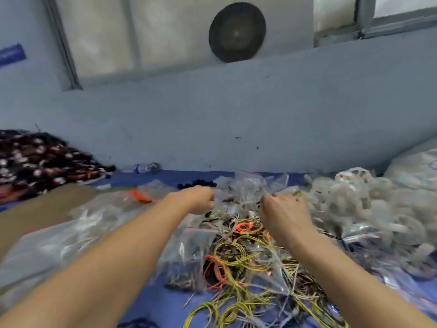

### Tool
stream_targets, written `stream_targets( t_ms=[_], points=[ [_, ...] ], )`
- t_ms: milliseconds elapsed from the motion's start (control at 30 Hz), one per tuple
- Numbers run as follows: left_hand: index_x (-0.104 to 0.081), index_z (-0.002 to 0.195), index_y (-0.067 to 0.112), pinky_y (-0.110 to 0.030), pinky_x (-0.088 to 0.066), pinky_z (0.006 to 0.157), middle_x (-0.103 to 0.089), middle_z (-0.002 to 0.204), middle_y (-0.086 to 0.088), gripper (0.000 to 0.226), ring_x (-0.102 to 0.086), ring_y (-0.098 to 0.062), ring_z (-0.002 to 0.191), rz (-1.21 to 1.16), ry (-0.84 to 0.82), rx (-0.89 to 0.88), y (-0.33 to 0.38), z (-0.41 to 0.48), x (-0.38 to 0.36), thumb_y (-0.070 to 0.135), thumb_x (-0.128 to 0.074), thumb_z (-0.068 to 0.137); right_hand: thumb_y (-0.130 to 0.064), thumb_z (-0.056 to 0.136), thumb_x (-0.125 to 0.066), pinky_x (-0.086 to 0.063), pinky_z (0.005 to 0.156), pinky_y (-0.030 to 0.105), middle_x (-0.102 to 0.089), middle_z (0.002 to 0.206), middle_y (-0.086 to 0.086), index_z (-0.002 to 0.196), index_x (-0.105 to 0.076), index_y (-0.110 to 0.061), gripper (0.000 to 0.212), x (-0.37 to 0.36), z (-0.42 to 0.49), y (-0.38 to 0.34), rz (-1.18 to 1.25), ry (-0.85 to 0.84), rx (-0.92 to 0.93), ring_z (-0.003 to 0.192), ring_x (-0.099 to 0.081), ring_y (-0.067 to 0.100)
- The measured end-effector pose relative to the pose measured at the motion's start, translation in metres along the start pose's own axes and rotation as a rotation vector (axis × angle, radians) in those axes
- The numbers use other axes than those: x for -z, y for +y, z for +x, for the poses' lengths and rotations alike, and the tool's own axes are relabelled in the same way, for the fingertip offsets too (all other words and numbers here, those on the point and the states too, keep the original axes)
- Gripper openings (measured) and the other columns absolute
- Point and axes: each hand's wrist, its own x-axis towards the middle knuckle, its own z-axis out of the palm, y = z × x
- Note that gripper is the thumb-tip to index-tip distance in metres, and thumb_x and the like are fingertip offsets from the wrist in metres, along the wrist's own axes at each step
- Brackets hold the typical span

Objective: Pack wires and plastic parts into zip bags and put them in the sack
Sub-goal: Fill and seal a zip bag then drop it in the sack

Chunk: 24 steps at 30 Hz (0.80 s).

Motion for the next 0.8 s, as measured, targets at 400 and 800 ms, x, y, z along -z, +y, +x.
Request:
stream_targets(
  t_ms=[400,800],
  points=[
    [-0.05,0.135,0.022,-0.039,-0.048,0.095,-0.058,0.132,-0.005,0.038,-0.058,-0.026,0.111,-0.351,0.181,0.215,-0.086,-0.04,-0.117,0.032,-0.042,0.099,-0.03,0.099,-0.038,-0.051,0.084,0.041,-0.063,0.117,0.005,0.121,-0.053,-0.014,0.031,-0.071,-0.027,-0.108,0.348,-0.228,0.041,0.099,-0.061,0.027],
    [-0.04,0.142,0.03,-0.041,-0.046,0.097,-0.05,0.14,-0.004,0.07,-0.054,-0.024,0.12,-0.183,-0.082,0.145,-0.137,-0.045,-0.162,0.059,-0.063,0.082,-0.026,0.1,-0.038,-0.049,0.08,0.037,-0.06,0.124,0.002,0.13,-0.054,-0.02,0.035,-0.064,-0.033,-0.111,0.286,-0.125,0.115,0.102,-0.061,0.025]
  ],
)
